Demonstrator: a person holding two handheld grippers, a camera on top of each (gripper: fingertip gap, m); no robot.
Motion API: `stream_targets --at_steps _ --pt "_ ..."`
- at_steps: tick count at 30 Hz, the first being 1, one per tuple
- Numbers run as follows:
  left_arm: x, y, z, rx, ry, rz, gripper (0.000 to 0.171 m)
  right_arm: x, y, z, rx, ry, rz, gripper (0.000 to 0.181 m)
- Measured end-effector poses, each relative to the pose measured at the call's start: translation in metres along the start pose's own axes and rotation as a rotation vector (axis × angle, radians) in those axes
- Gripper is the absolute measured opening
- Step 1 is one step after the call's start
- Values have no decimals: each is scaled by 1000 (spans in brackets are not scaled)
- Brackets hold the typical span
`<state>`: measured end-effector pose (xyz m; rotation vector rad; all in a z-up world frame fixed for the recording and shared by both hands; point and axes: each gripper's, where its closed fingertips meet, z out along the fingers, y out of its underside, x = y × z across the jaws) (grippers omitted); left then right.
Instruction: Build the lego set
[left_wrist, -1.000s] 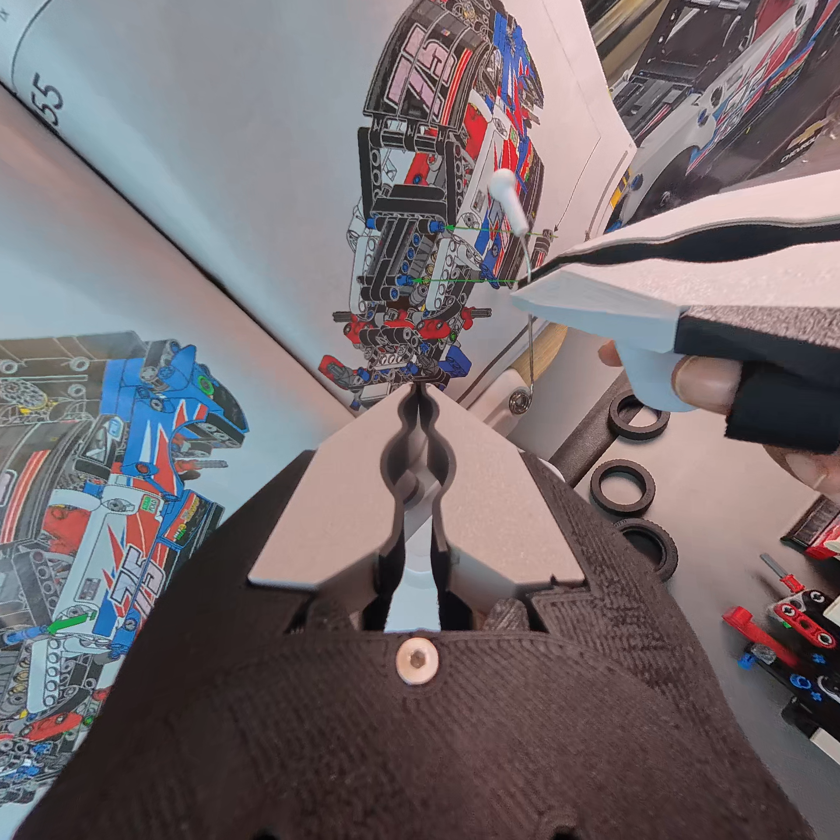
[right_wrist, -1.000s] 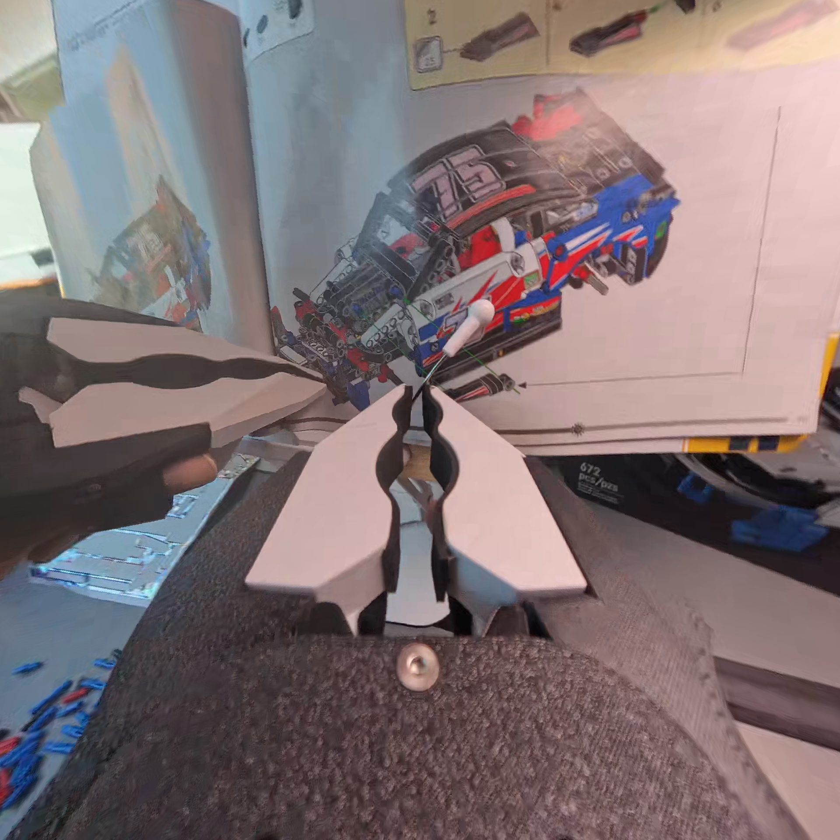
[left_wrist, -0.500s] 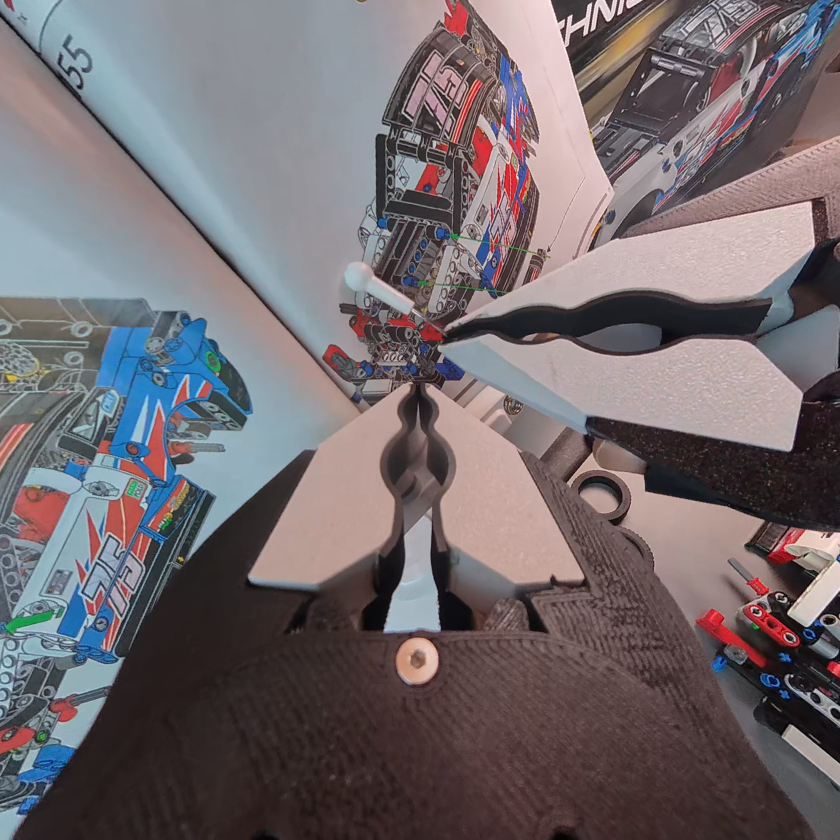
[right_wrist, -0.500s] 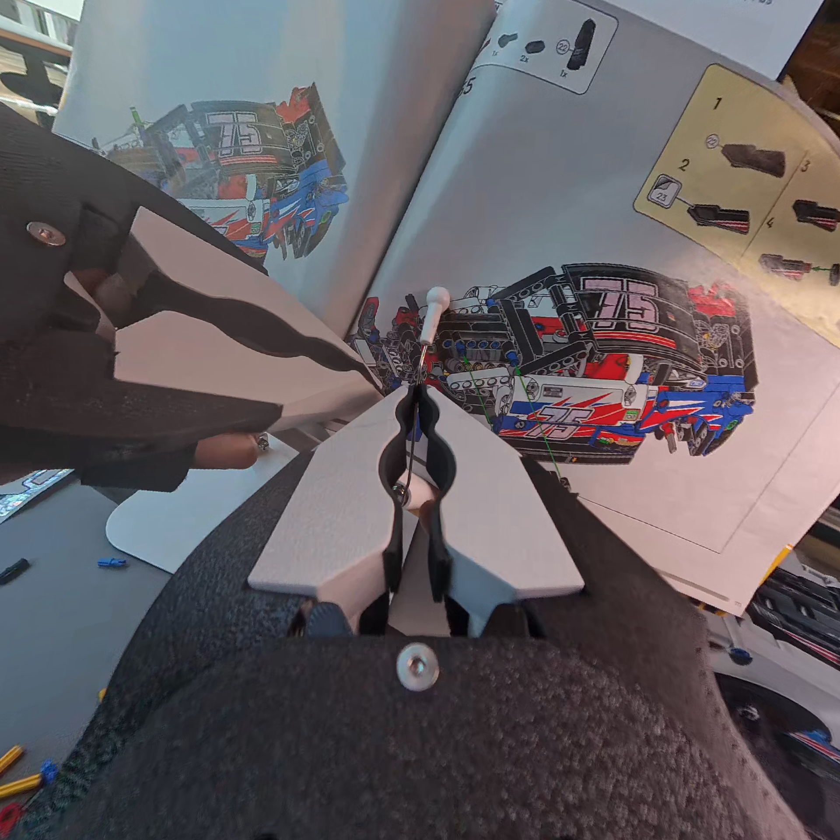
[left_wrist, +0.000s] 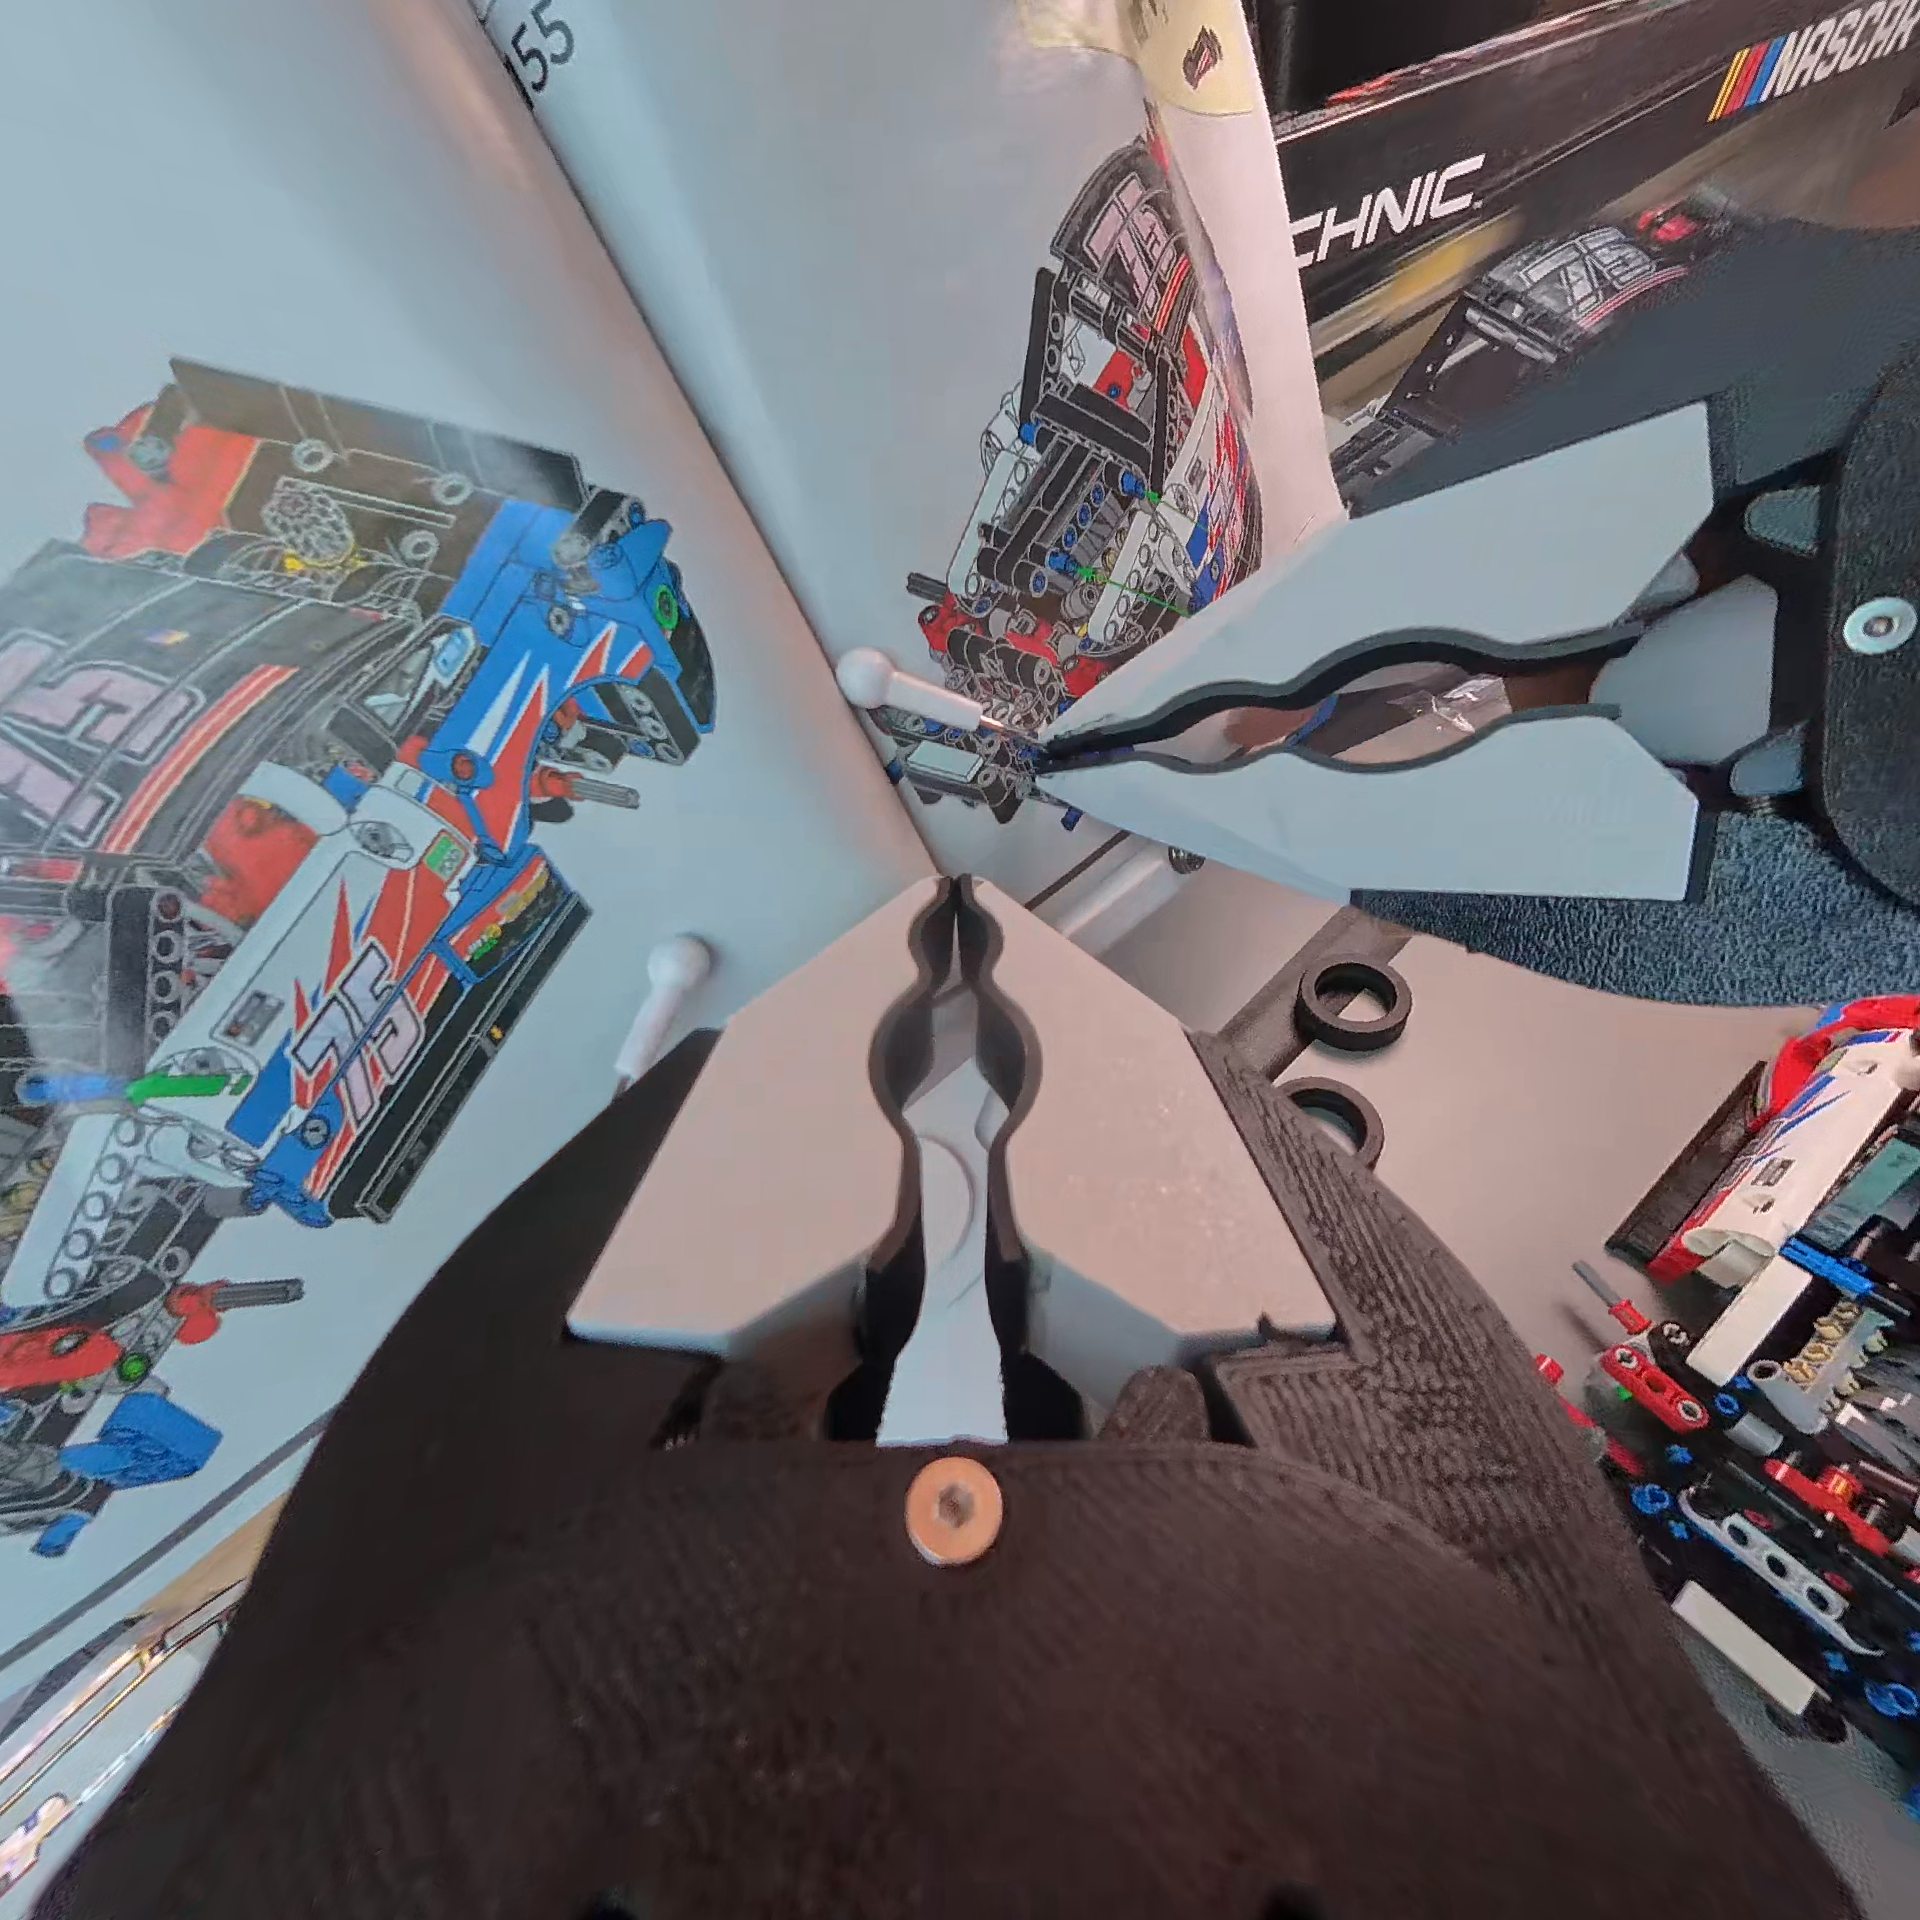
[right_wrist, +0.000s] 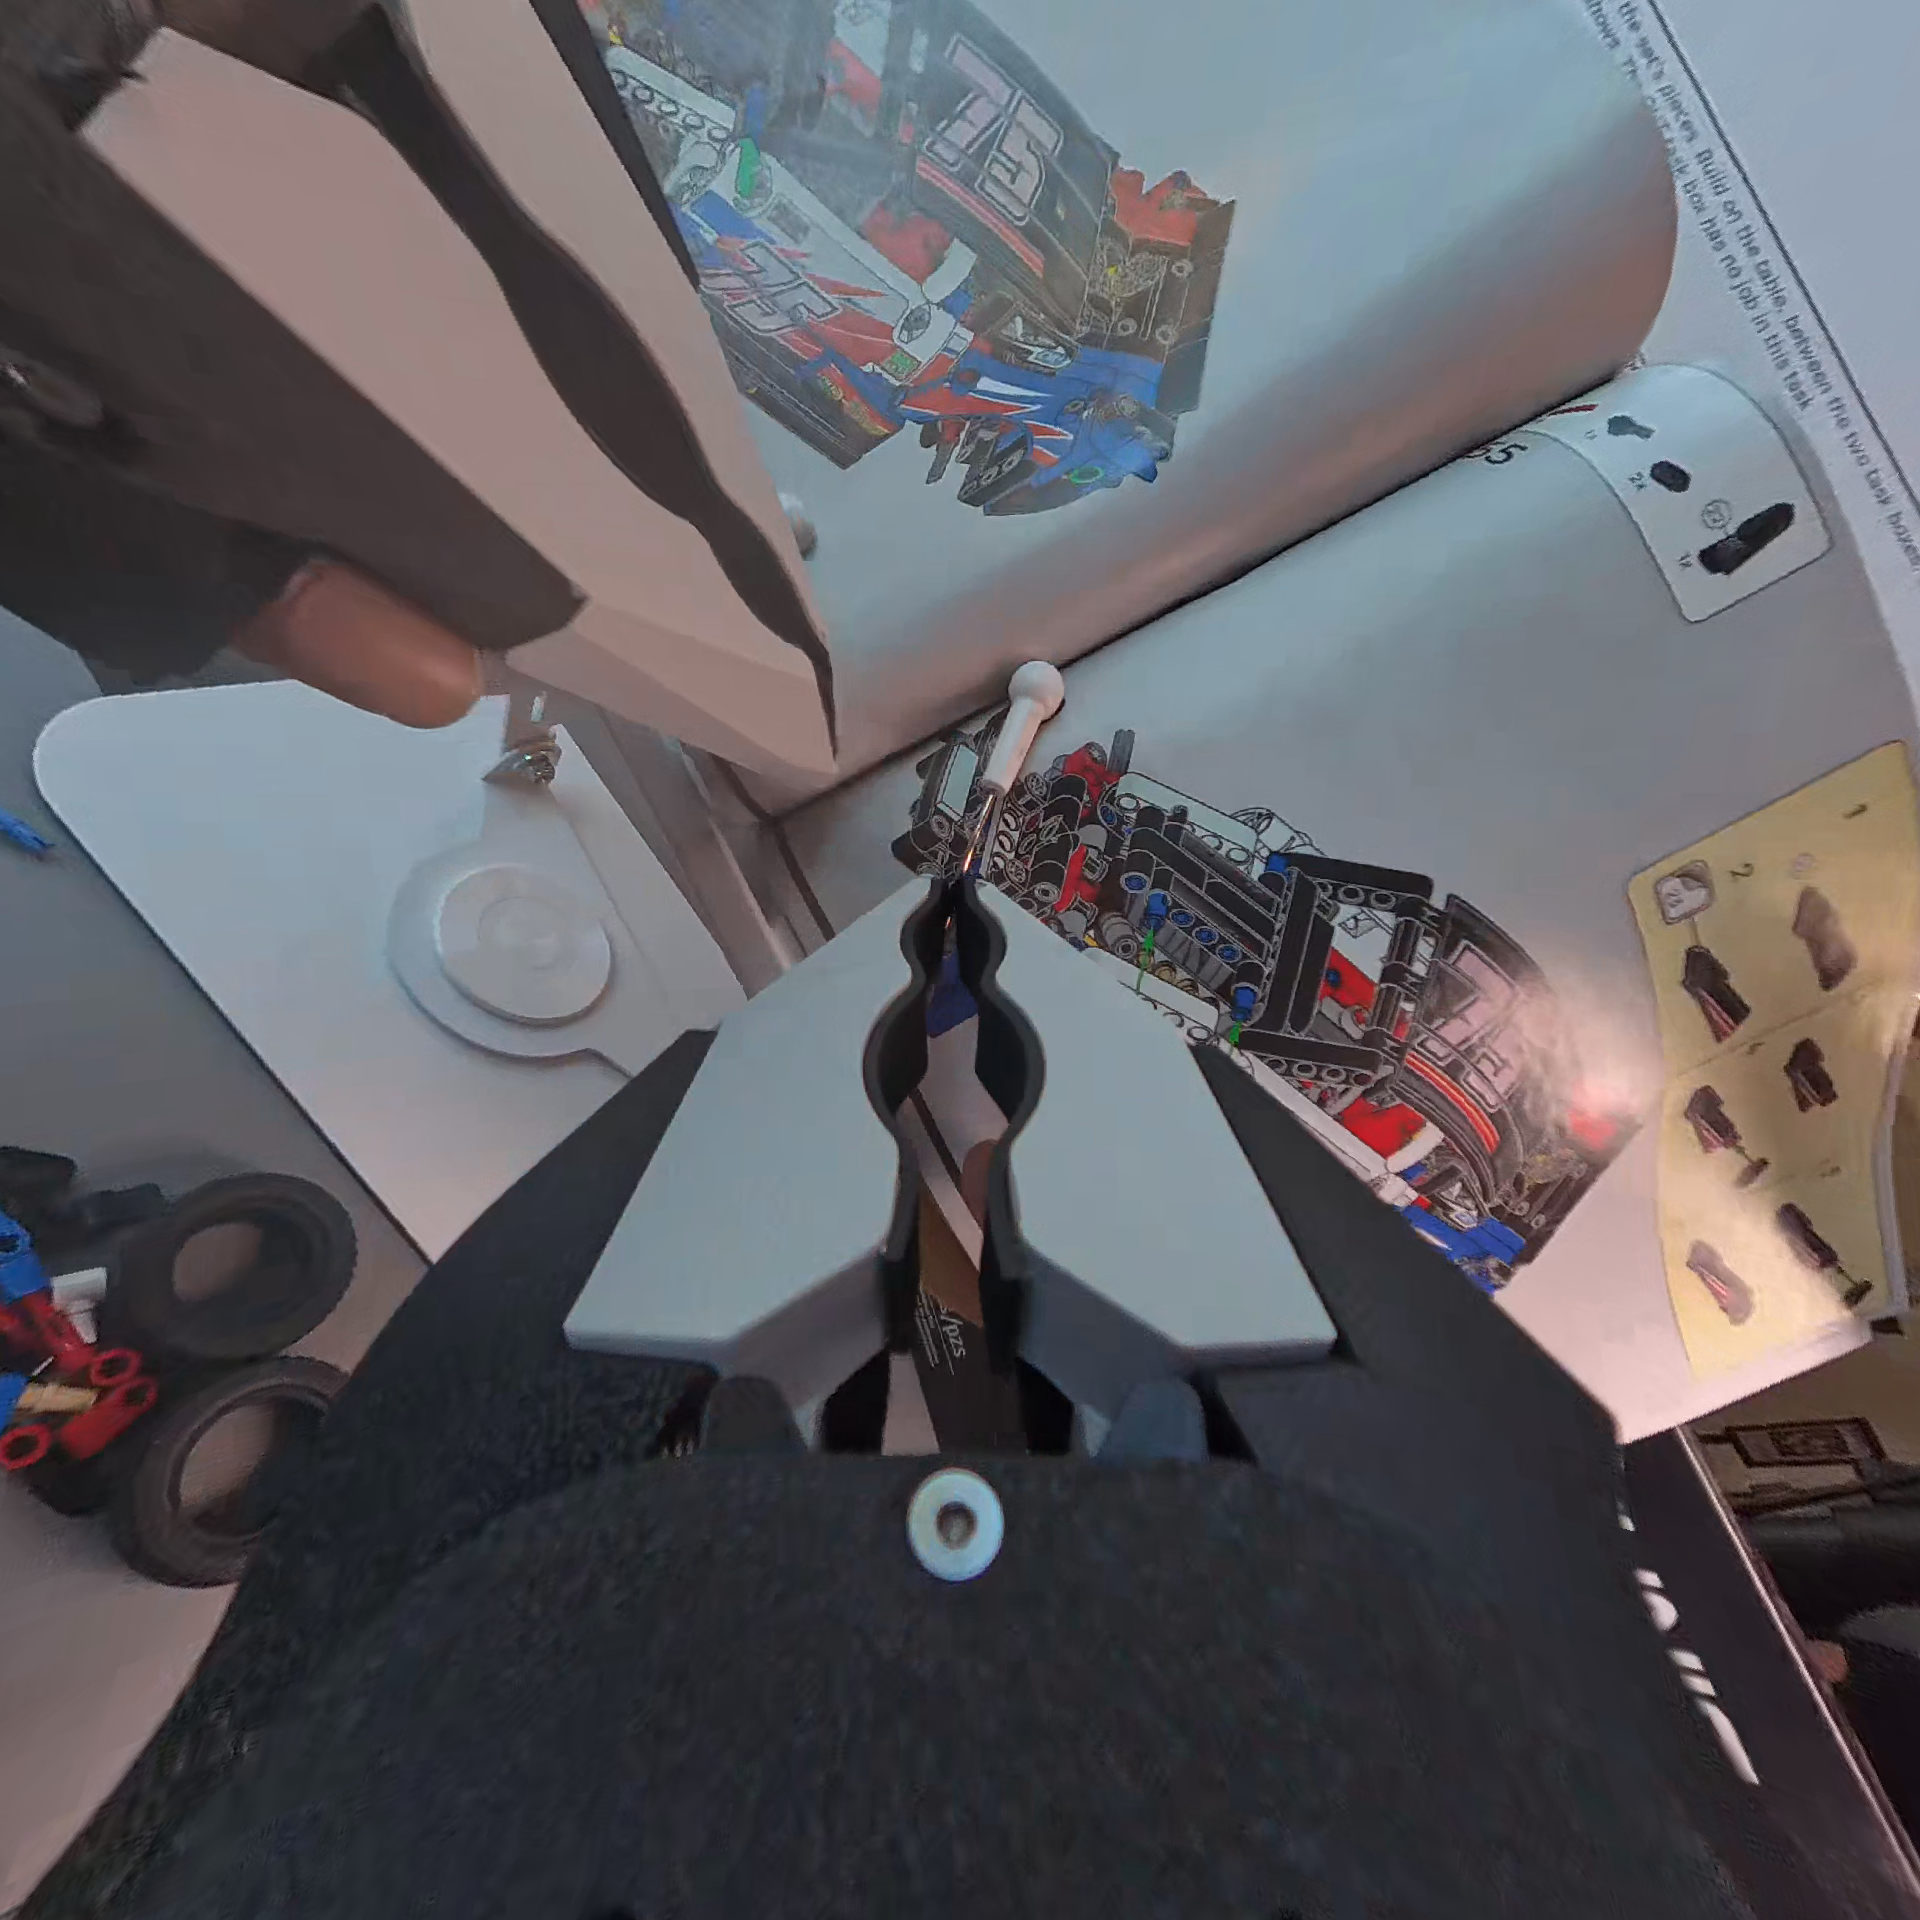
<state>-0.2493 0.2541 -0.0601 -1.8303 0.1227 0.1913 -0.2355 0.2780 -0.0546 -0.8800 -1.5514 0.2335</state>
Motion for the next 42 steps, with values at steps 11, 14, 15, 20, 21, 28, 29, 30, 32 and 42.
stream_targets --at_steps 11,14,15,20,21,28,29,30,32,42 --pt "-84 27 -56 66 -332 -116 9 19 44 -18 -133 149 597 62" --pt "-112 43 -72 105 -419 -232 15 21 46 -9 -108 132 623 64" --pt "-118 50 -74 96 -420 -261 16 23 47 -6 -118 127 611 64" --pt "-119 54 -78 96 -405 -217 9 28 53 4 -119 111 562 66" --pt "-118 54 -78 92 -410 -195 10 29 53 5 -116 110 559 66" --pt "-121 55 -79 94 -426 -170 3 29 56 8 -142 90 541 67" --pt "-121 55 -78 90 -427 -156 2 30 56 8 -151 86 536 67" --pt "-120 56 -79 86 -424 -141 4 29 56 7 -154 79 538 67" --pt "-117 56 -82 80 -407 -134 10 29 53 1 -145 71 548 66" --pt "-72 53 -152 260 -340 -298 24 -28 0 -118 165 -87 696 65"
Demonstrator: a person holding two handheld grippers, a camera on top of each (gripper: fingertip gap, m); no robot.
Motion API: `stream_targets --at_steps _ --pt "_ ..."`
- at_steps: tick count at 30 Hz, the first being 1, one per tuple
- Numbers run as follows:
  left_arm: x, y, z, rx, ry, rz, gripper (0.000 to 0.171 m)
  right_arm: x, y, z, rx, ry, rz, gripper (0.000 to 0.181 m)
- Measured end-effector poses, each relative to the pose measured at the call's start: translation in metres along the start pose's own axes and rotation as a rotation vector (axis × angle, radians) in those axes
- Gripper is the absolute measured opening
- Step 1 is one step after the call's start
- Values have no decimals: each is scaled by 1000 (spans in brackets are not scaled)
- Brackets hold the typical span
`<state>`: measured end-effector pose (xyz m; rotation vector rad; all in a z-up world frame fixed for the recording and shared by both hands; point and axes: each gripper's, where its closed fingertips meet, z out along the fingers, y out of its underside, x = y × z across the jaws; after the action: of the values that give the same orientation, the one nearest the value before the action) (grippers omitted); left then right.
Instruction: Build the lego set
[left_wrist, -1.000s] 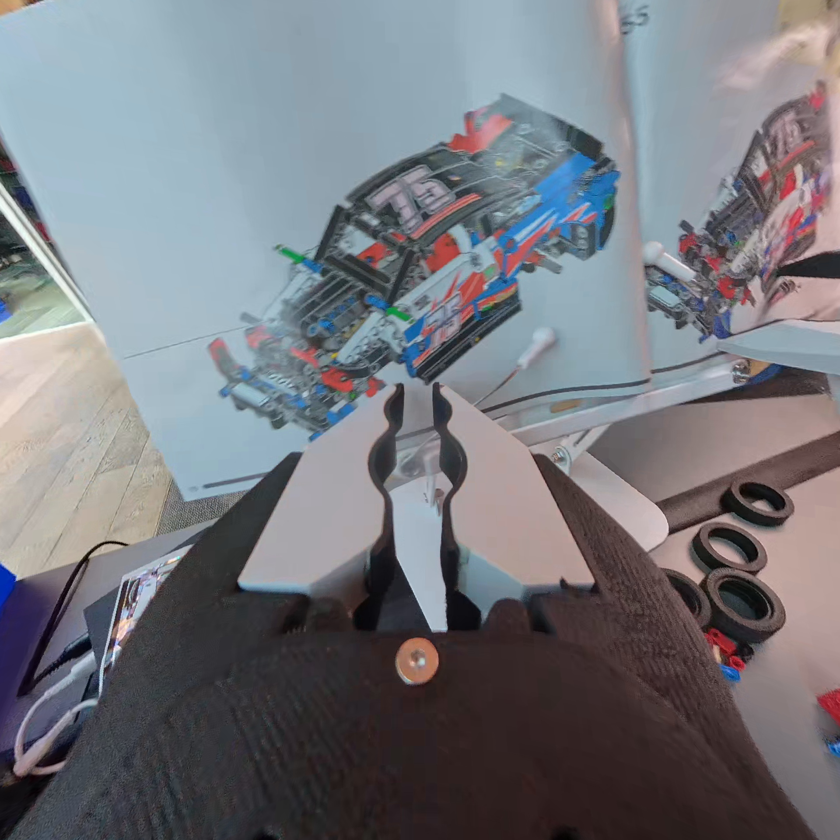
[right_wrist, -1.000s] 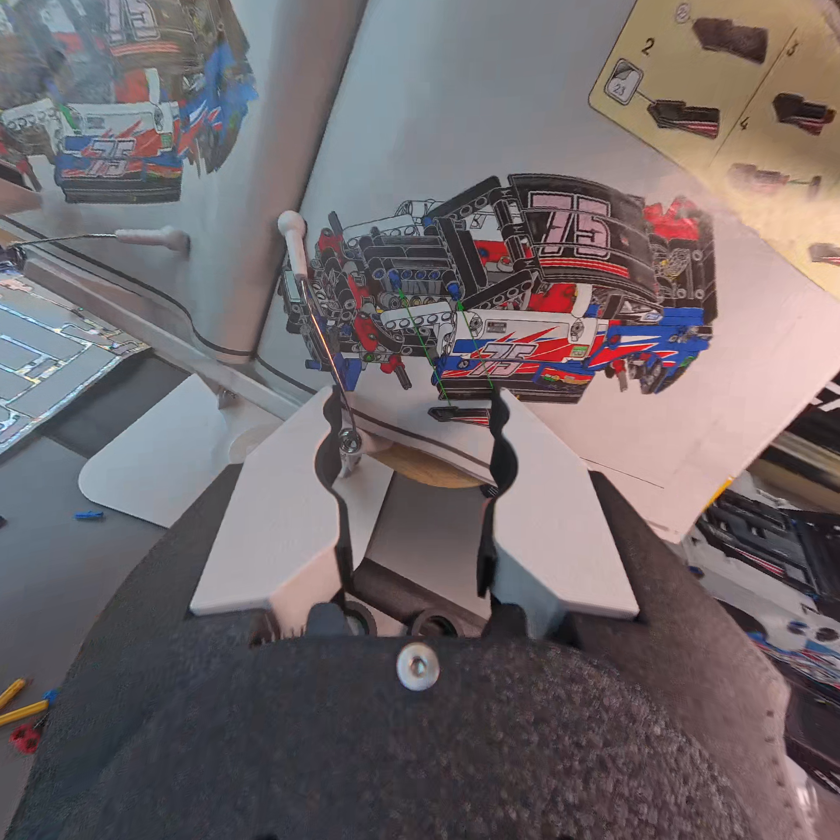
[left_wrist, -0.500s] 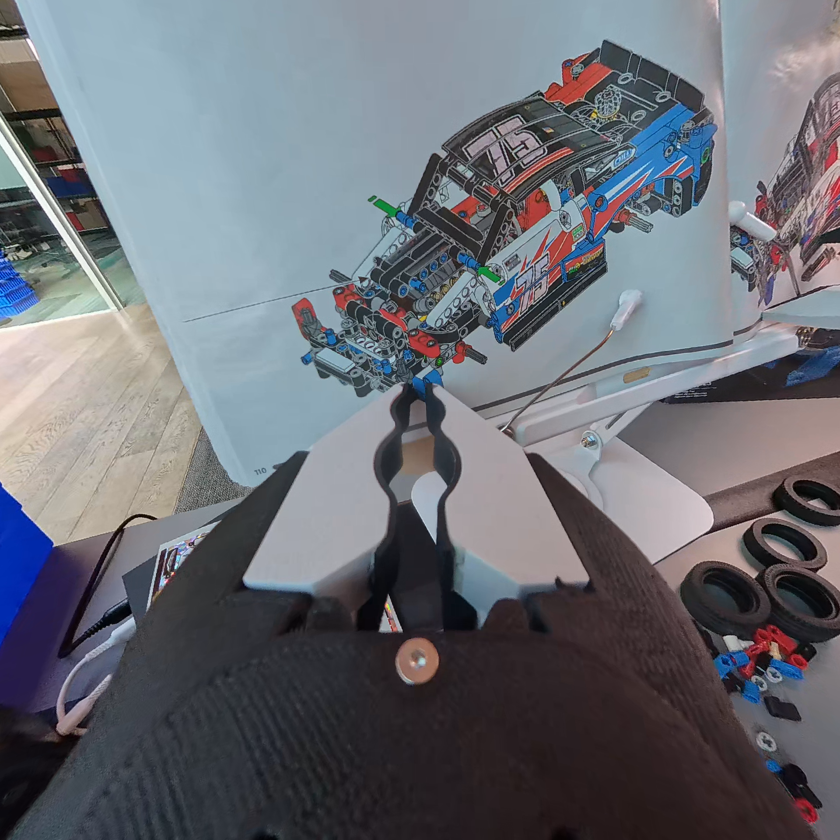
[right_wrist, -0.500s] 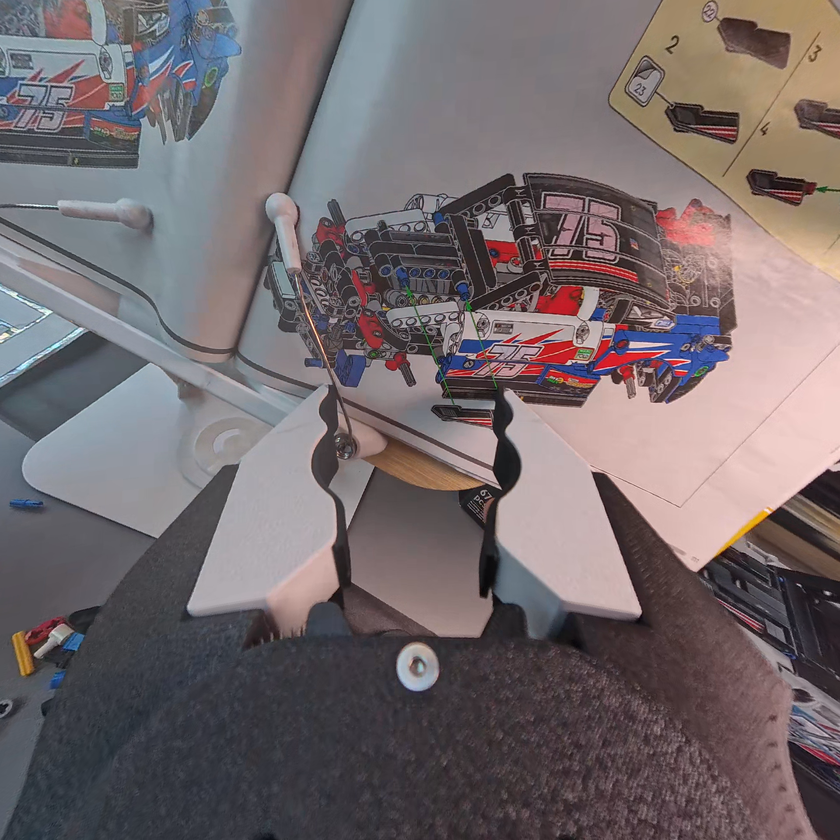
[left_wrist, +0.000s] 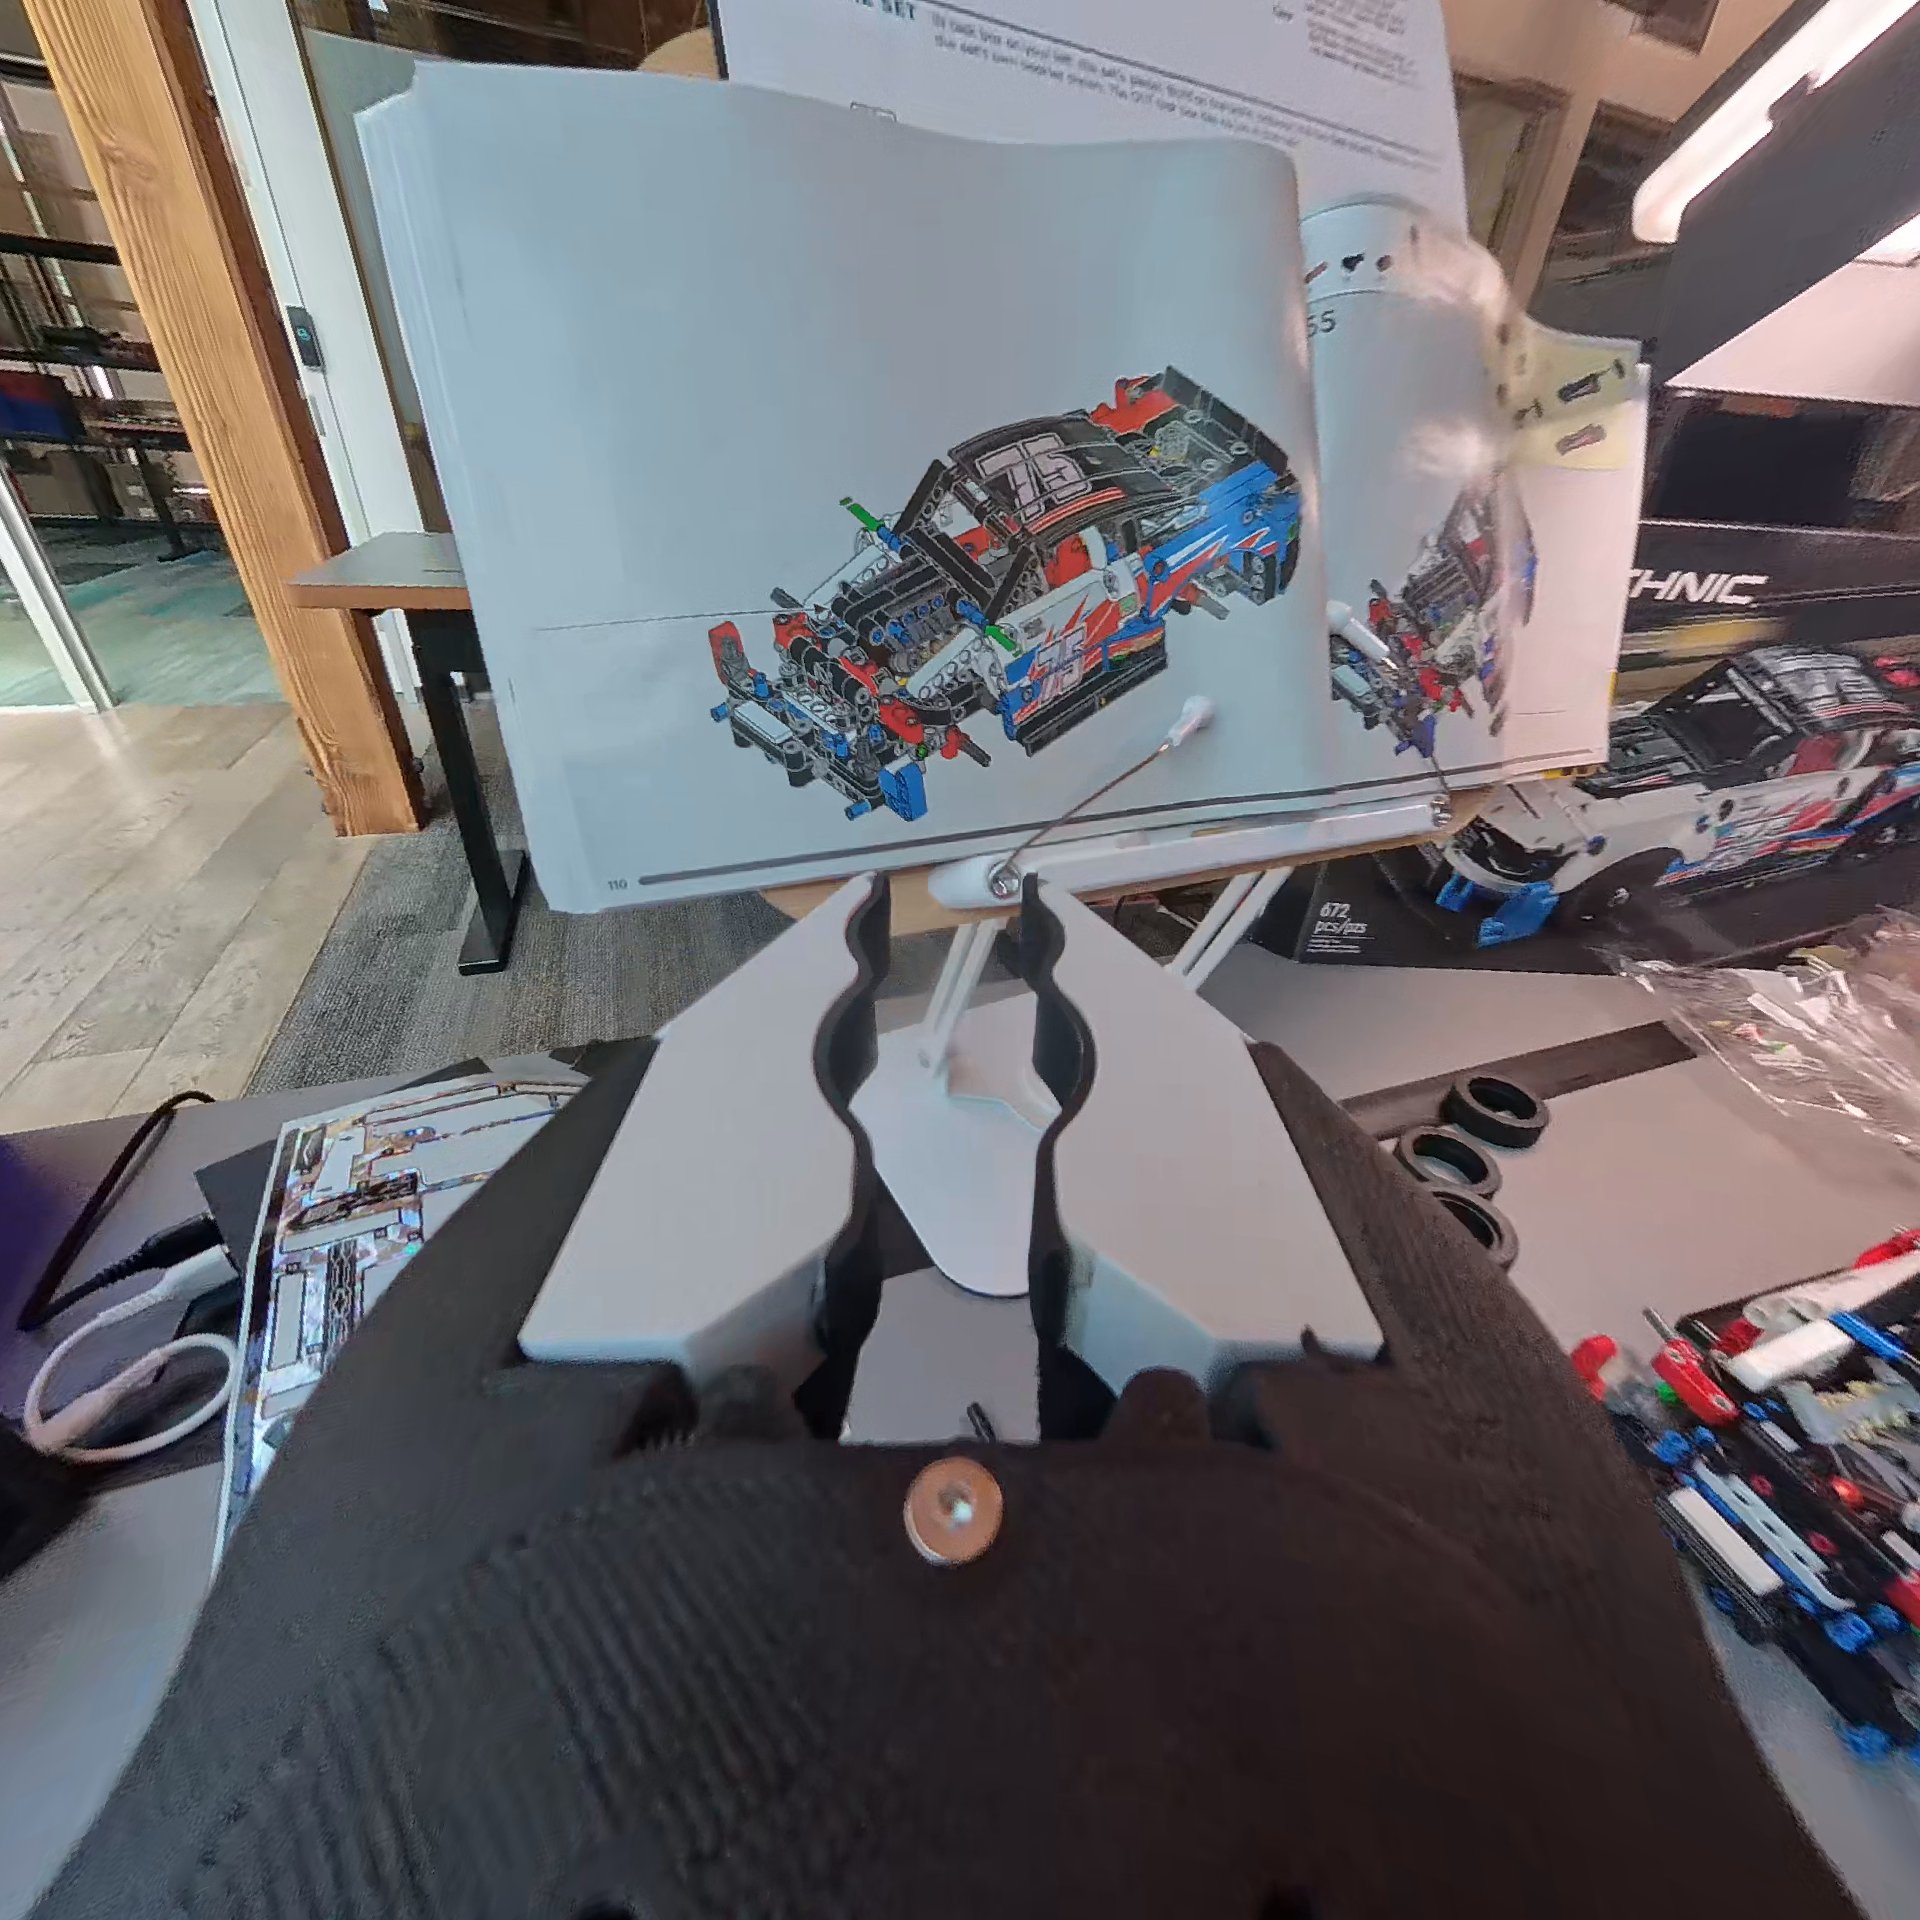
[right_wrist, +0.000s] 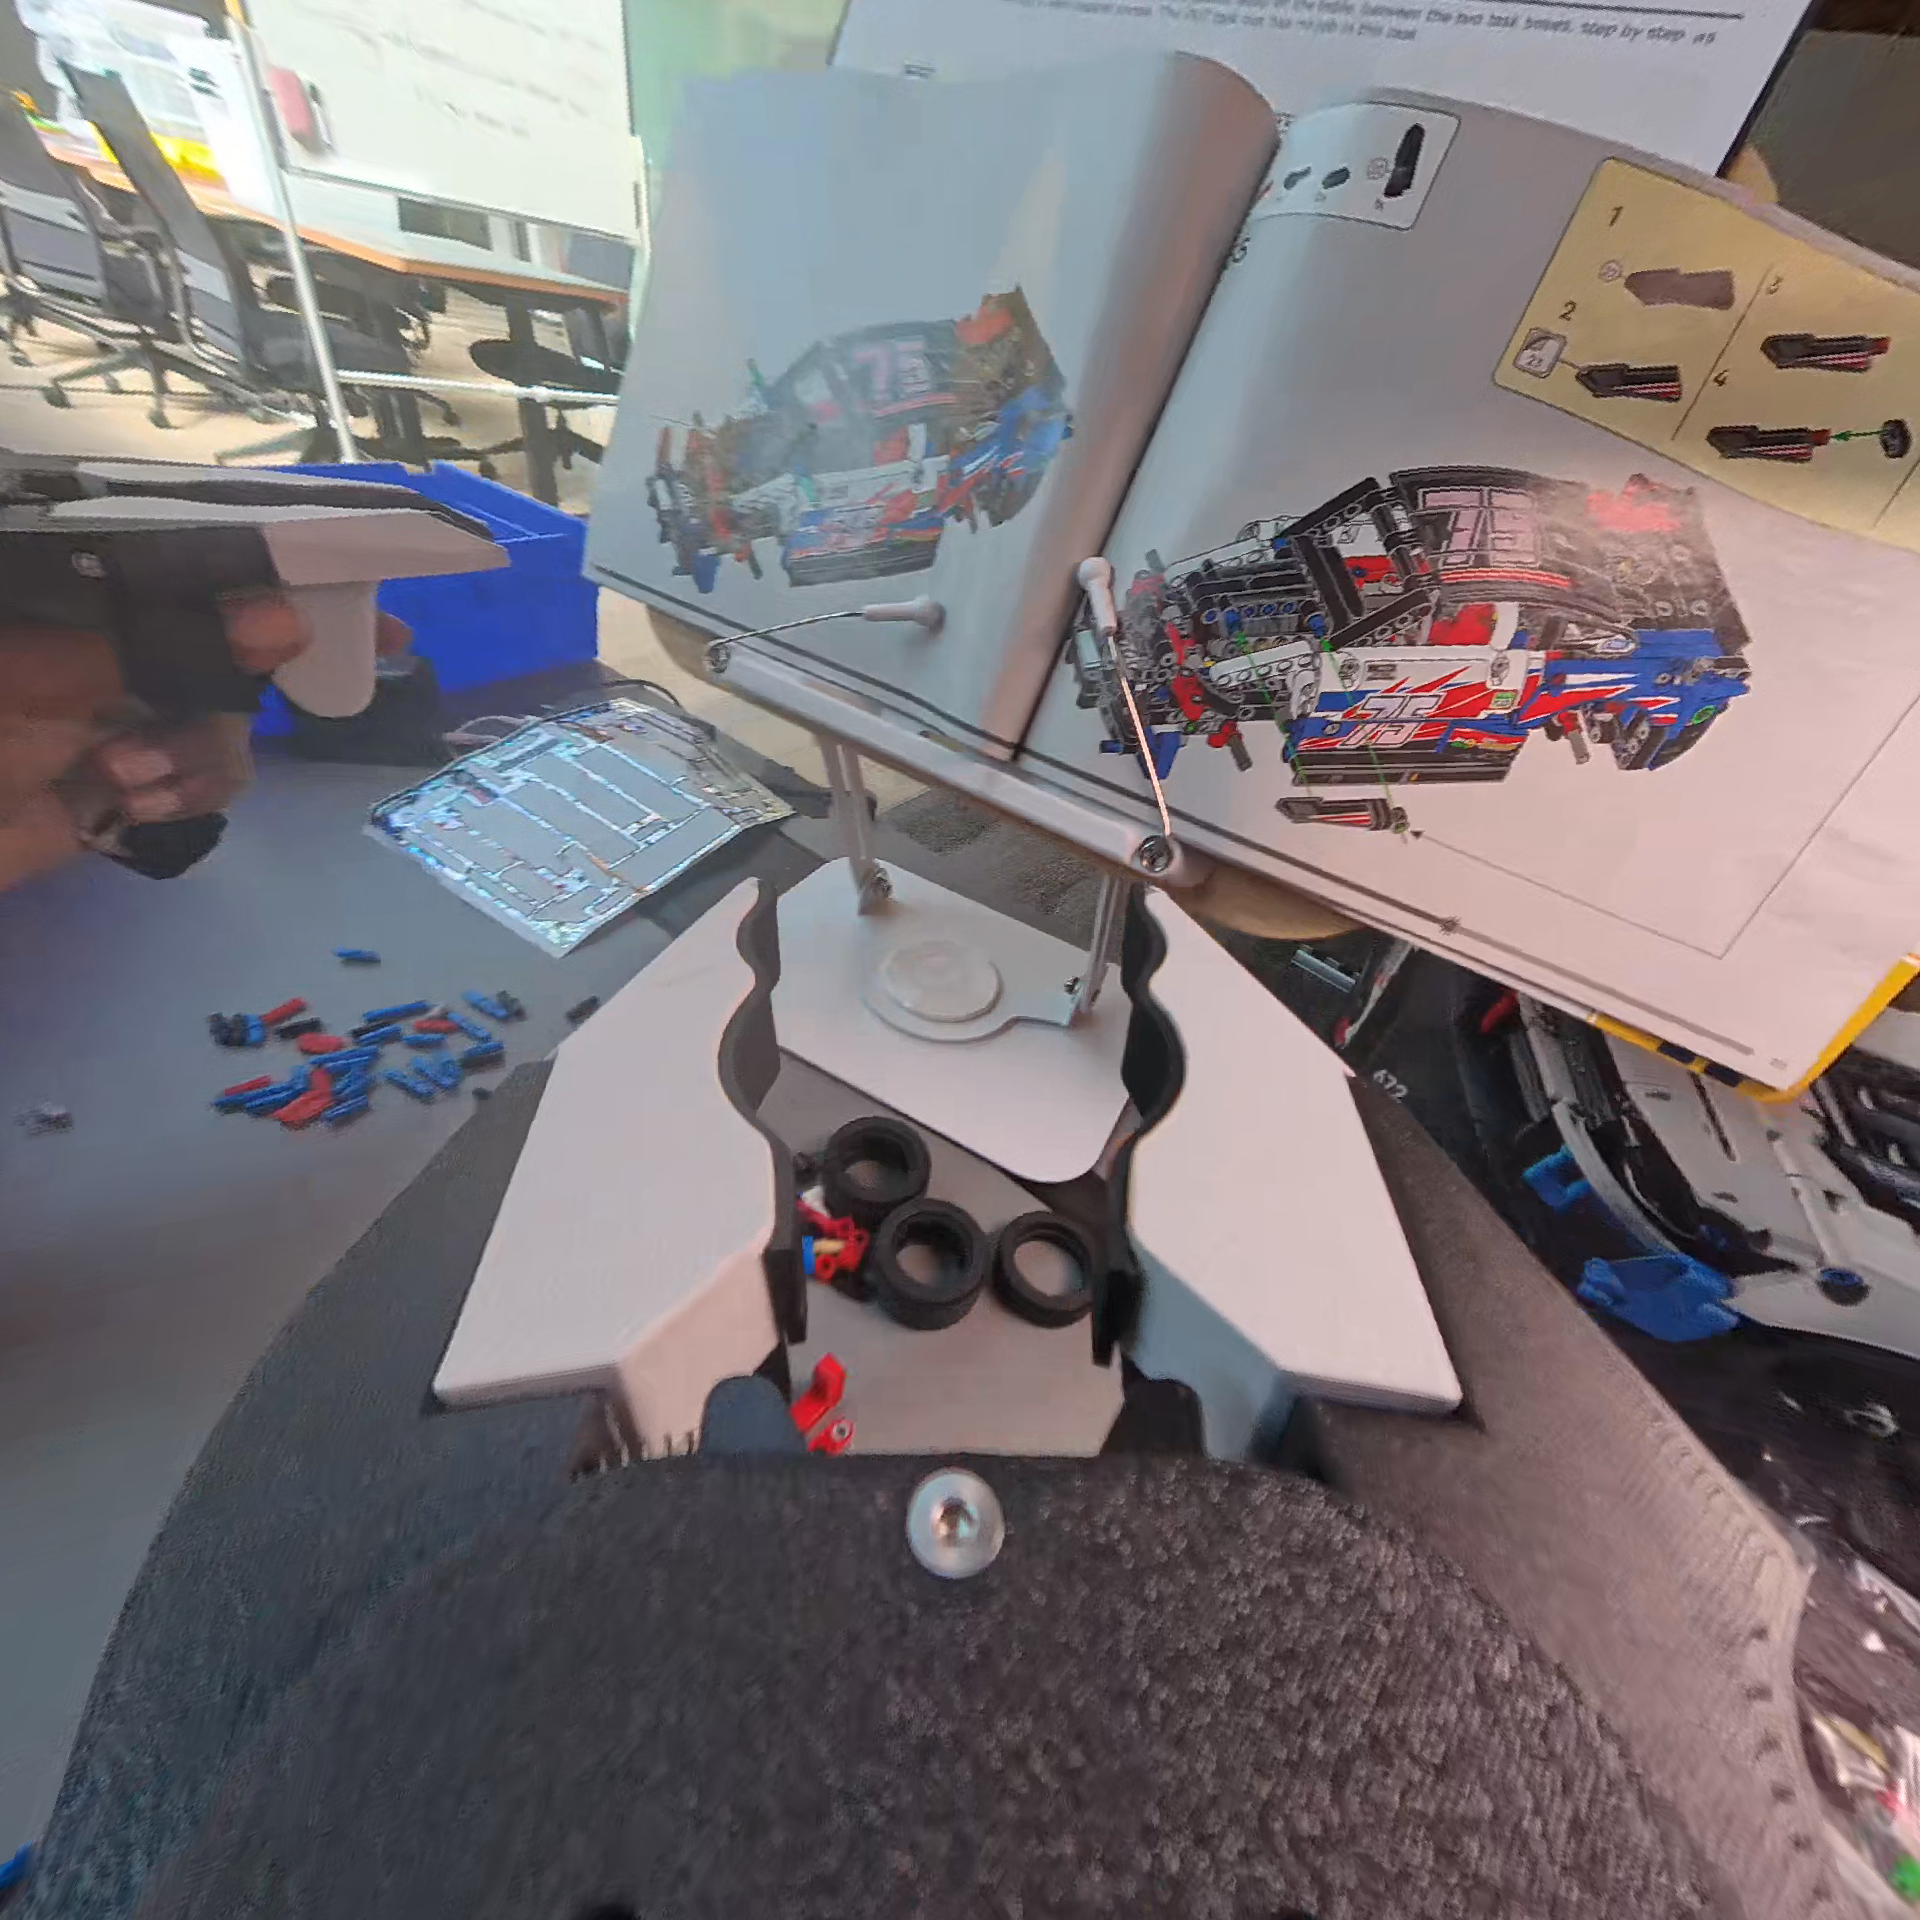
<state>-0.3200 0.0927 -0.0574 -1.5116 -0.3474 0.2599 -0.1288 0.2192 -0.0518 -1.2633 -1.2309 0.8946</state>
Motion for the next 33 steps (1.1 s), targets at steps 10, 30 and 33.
stream_targets --at_steps 10,30,33 --pt "61 15 -116 -29 176 -55 33 -90 48 -119 -9 -183 217 56" --pt "146 100 -169 -140 507 246 37 -129 98 -124 15 -237 83 44" --pt "169 113 -181 -203 643 264 38 -129 104 -122 2 -241 93 43"
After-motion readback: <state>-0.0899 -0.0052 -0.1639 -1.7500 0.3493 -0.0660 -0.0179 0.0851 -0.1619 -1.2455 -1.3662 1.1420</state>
